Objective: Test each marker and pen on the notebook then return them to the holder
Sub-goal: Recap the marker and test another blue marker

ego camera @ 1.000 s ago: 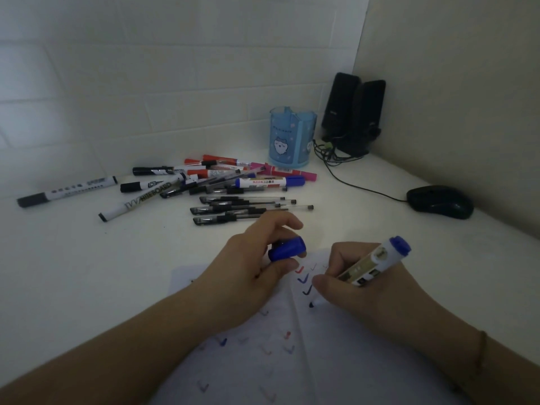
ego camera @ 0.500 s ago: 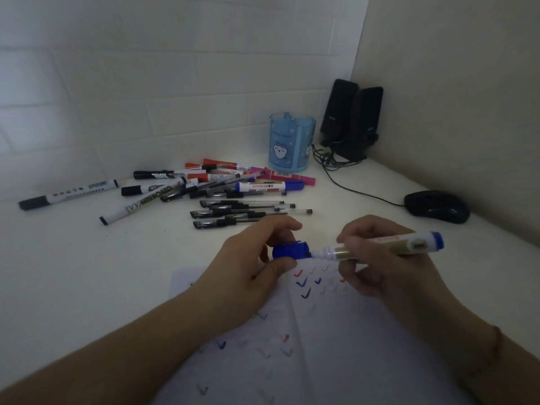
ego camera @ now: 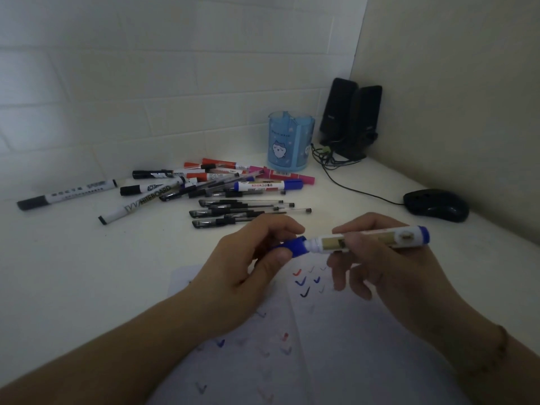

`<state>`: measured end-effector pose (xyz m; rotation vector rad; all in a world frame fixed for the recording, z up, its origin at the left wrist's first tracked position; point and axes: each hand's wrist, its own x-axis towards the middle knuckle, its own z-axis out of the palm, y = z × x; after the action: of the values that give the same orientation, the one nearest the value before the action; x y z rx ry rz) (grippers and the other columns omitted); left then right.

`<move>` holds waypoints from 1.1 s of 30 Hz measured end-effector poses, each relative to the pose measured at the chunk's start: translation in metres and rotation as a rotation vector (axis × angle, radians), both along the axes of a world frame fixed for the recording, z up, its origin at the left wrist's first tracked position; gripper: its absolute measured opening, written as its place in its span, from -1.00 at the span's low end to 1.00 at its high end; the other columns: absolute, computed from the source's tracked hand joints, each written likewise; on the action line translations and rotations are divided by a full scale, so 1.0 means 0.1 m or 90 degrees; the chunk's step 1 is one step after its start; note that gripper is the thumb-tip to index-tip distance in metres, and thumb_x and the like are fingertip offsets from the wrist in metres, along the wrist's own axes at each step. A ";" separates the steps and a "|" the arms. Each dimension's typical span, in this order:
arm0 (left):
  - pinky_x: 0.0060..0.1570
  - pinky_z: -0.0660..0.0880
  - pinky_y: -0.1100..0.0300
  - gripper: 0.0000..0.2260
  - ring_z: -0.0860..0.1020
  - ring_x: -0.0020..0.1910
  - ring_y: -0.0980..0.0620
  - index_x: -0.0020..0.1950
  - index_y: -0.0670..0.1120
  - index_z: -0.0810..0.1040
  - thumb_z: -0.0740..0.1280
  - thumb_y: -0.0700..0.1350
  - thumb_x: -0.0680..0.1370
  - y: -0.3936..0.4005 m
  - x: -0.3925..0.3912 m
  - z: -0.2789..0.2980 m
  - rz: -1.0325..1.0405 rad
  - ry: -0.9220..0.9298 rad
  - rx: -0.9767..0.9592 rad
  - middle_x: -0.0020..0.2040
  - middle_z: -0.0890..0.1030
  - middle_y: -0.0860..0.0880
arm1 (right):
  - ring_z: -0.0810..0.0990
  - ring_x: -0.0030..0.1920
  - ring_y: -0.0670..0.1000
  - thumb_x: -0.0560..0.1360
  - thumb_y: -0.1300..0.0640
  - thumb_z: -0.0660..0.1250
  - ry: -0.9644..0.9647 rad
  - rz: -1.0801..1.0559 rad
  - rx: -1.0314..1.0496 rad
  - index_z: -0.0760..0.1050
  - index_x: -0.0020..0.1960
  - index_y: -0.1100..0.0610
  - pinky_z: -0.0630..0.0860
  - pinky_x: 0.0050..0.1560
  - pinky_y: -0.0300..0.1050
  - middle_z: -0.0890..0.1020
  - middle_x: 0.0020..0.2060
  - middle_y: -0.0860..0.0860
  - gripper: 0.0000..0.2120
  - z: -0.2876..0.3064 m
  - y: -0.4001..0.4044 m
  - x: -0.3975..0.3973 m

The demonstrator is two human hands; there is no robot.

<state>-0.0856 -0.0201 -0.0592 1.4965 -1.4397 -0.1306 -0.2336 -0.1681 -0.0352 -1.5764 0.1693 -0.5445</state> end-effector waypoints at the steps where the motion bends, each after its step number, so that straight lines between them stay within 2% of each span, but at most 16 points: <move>1: -0.16 0.37 0.53 -0.81 0.51 -0.14 0.33 0.17 0.18 0.41 0.13 -0.02 0.59 0.01 -0.01 0.00 -0.009 -0.011 -0.014 0.01 0.51 0.34 | 0.57 -0.50 0.05 0.19 -0.22 0.51 -0.011 -0.002 0.010 0.61 -0.18 0.11 0.40 -0.59 -0.27 0.61 -0.44 0.10 -0.57 0.01 0.00 0.00; 4: -0.12 0.35 0.53 -0.81 0.49 -0.10 0.32 0.17 0.12 0.40 0.06 -0.03 0.62 -0.01 -0.04 -0.01 -0.014 -0.038 -0.039 0.01 0.49 0.30 | 0.52 -0.57 0.02 0.17 -0.22 0.53 -0.038 -0.017 0.028 0.59 -0.21 0.15 0.39 -0.59 -0.28 0.56 -0.53 0.09 -0.54 0.01 0.01 0.00; 7: -0.06 0.37 0.48 -0.79 0.50 -0.02 0.25 0.17 0.12 0.40 0.05 -0.01 0.62 -0.02 -0.03 -0.02 -0.002 -0.025 -0.044 0.03 0.50 0.24 | 0.55 -0.54 0.05 0.17 -0.21 0.53 -0.042 -0.010 0.026 0.61 -0.22 0.11 0.41 -0.58 -0.28 0.58 -0.50 0.10 -0.59 0.02 0.03 0.01; 11: -0.12 0.35 0.50 -0.80 0.48 -0.11 0.30 0.14 0.14 0.42 0.04 0.00 0.62 -0.02 -0.02 -0.02 0.001 0.001 -0.041 -0.03 0.48 0.34 | 0.61 -0.47 0.07 0.21 -0.19 0.51 -0.029 -0.005 0.003 0.63 -0.16 0.07 0.45 -0.58 -0.22 0.62 -0.44 0.10 -0.63 0.02 0.05 0.00; 15: -0.18 0.33 0.49 -0.77 0.46 -0.20 0.27 0.14 0.08 0.42 0.02 0.07 0.63 -0.03 -0.04 -0.01 -0.009 0.025 -0.039 -0.13 0.48 0.33 | 0.61 -0.47 0.08 0.23 -0.18 0.51 -0.042 -0.008 0.008 0.63 -0.15 0.08 0.46 -0.57 -0.22 0.63 -0.43 0.10 -0.64 0.04 0.06 -0.01; 20: -0.18 0.35 0.48 -0.76 0.46 -0.21 0.25 0.12 0.05 0.44 0.01 0.02 0.63 -0.02 -0.05 0.01 -0.019 0.026 -0.040 -0.14 0.48 0.30 | 0.63 -0.43 0.12 0.26 -0.17 0.50 -0.025 0.004 0.007 0.63 -0.11 0.07 0.45 -0.56 -0.20 0.64 -0.38 0.11 -0.64 0.06 0.06 -0.01; 24: -0.18 0.38 0.48 -0.72 0.48 -0.20 0.25 0.12 0.07 0.44 -0.02 0.11 0.63 -0.02 -0.06 0.00 -0.020 0.052 -0.044 -0.13 0.49 0.28 | 0.64 -0.42 0.12 0.26 -0.14 0.50 -0.013 -0.003 -0.017 0.63 -0.13 0.03 0.45 -0.55 -0.21 0.66 -0.36 0.10 -0.70 0.06 0.07 -0.02; 26: -0.22 0.39 0.41 -0.72 0.46 -0.22 0.19 0.12 0.11 0.44 -0.02 0.15 0.63 -0.02 -0.06 -0.01 -0.020 0.034 -0.031 -0.11 0.49 0.23 | 0.65 -0.41 0.10 0.27 -0.03 0.47 0.005 0.000 -0.034 0.64 -0.14 -0.02 0.47 -0.55 -0.21 0.68 -0.33 0.10 -0.81 0.05 0.08 -0.02; 29: -0.21 0.52 0.11 -0.74 0.46 -0.22 0.04 0.14 0.20 0.40 0.01 0.22 0.60 0.00 -0.07 -0.01 -0.015 0.043 0.000 -0.06 0.47 0.09 | 0.65 -0.40 0.09 0.28 0.00 0.40 0.025 0.009 -0.034 0.64 -0.13 -0.03 0.47 -0.55 -0.24 0.69 -0.27 0.12 -0.83 0.04 0.11 0.00; 33: -0.24 0.40 0.41 -0.85 0.45 -0.24 0.17 0.08 0.16 0.40 0.13 0.12 0.55 -0.02 -0.09 0.02 0.010 0.030 0.004 -0.09 0.48 0.20 | 0.67 -0.37 0.12 0.28 -0.02 0.43 0.022 0.000 -0.034 0.64 -0.13 -0.06 0.46 -0.57 -0.24 0.70 -0.25 0.11 -0.83 0.02 0.15 0.02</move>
<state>-0.0949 -0.0222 -0.0577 1.5000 -1.3910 -0.1605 -0.2314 -0.1529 -0.0334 -1.6391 0.1814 -0.5256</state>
